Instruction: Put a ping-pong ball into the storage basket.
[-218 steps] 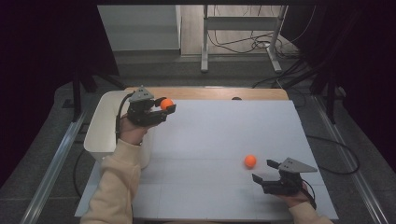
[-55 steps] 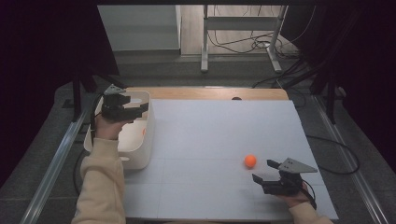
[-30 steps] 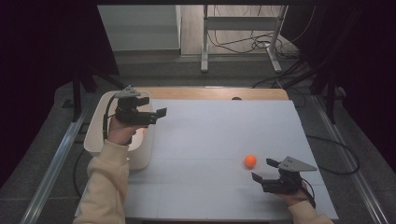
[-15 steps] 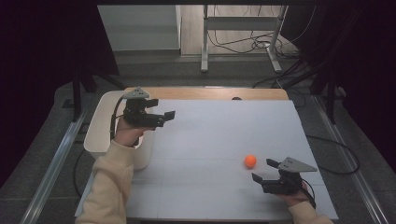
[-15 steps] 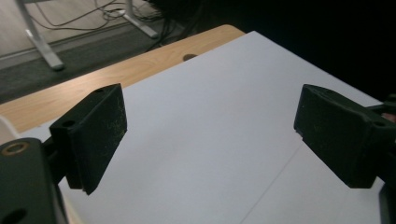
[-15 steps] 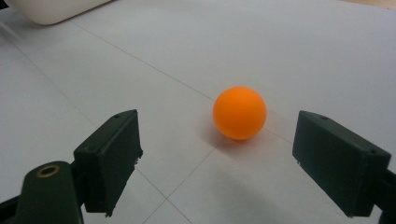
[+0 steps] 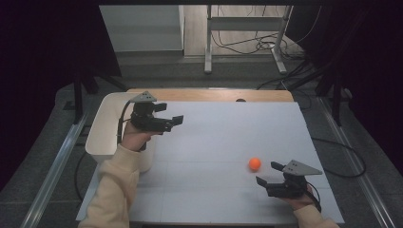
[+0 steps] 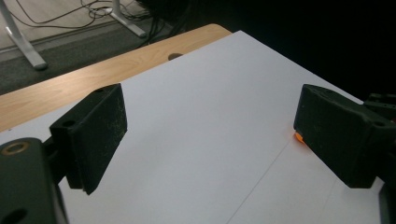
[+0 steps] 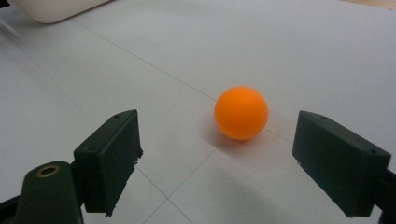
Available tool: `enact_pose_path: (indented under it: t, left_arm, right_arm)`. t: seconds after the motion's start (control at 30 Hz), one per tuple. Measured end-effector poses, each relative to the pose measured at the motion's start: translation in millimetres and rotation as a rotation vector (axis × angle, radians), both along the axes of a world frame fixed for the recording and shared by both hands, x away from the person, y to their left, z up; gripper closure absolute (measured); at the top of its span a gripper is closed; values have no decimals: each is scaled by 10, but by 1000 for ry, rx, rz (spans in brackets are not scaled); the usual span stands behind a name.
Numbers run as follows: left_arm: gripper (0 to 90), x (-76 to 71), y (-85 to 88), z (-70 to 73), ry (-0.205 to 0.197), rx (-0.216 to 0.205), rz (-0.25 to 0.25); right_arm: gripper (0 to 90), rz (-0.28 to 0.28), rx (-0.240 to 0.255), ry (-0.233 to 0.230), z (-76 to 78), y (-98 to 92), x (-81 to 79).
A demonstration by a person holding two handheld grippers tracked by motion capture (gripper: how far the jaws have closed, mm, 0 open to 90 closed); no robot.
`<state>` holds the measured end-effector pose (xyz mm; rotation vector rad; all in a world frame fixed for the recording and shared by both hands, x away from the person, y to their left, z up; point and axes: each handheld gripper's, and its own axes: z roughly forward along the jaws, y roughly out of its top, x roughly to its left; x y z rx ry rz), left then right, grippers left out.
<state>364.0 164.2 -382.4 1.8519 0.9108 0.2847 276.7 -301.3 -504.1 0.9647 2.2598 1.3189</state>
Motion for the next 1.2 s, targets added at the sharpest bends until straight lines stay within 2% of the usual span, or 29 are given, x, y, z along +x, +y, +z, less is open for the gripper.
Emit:
enact_pose_path:
  t: [0.47, 0.77, 0.93, 1.2]
  left_arm:
    - [107, -17, -168, -35, -4, 15, -31]
    - [108, -27, -320, -87, 4, 40, -65]
    - [108, -49, -429, -116, 1, 69, -82]
    - [107, -55, -553, -180, 9, 86, -110]
  right_arm:
    - [156, 0, -1, 0, 1, -3, 0]
    - [156, -1, 0, -1, 1, -4, -1]
    - [156, 1, 3, -1, 1, -4, -1]
    - [157, 1, 0, -1, 1, -3, -1]
